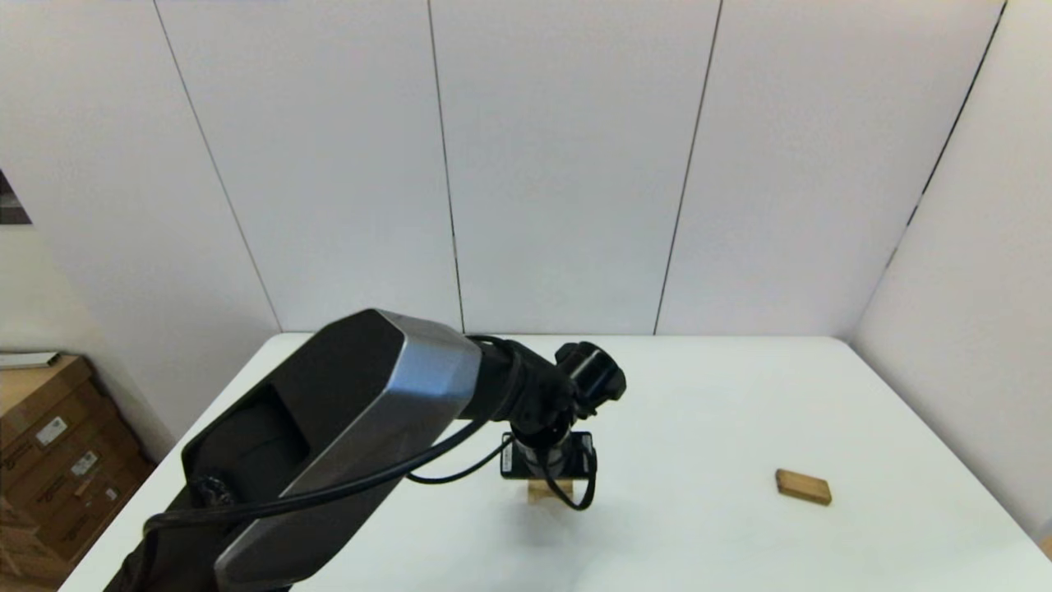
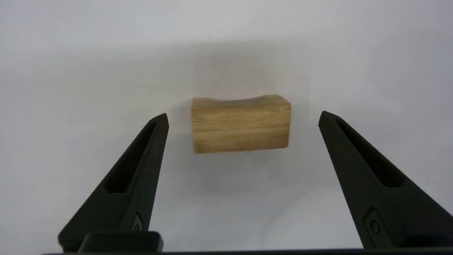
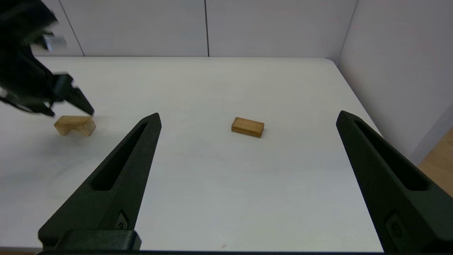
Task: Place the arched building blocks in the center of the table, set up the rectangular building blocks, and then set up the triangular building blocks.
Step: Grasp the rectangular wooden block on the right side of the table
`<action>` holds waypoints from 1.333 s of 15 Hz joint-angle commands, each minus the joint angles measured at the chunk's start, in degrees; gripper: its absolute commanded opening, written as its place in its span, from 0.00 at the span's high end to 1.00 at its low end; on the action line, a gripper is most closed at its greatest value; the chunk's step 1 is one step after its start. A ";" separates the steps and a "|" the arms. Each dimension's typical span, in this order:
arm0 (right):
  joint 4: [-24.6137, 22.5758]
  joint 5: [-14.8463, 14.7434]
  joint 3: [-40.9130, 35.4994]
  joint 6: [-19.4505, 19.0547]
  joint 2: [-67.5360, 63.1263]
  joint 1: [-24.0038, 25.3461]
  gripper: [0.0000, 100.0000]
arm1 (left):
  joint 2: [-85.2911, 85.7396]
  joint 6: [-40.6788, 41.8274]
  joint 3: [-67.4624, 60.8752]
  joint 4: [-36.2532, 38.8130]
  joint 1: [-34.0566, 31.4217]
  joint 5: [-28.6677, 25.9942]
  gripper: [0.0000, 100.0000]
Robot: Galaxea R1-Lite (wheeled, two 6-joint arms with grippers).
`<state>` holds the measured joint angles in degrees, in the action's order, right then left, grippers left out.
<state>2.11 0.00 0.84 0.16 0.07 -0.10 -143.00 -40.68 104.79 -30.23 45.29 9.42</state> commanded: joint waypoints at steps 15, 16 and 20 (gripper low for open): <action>0.00 0.00 -0.05 0.02 -0.07 0.01 0.00 | 97.56 18.80 -32.02 -16.44 -33.60 12.20 0.00; 0.00 0.00 -0.05 0.02 -0.07 0.01 0.00 | 102.21 18.97 -36.50 -16.44 -35.62 12.02 0.00; 0.00 0.00 -0.05 0.02 -0.07 0.01 0.00 | 116.28 21.78 -53.02 -12.83 -39.58 11.58 0.00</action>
<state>2.11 0.00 0.84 0.16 0.07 -0.10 -40.92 -20.72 62.84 -45.29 10.85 21.11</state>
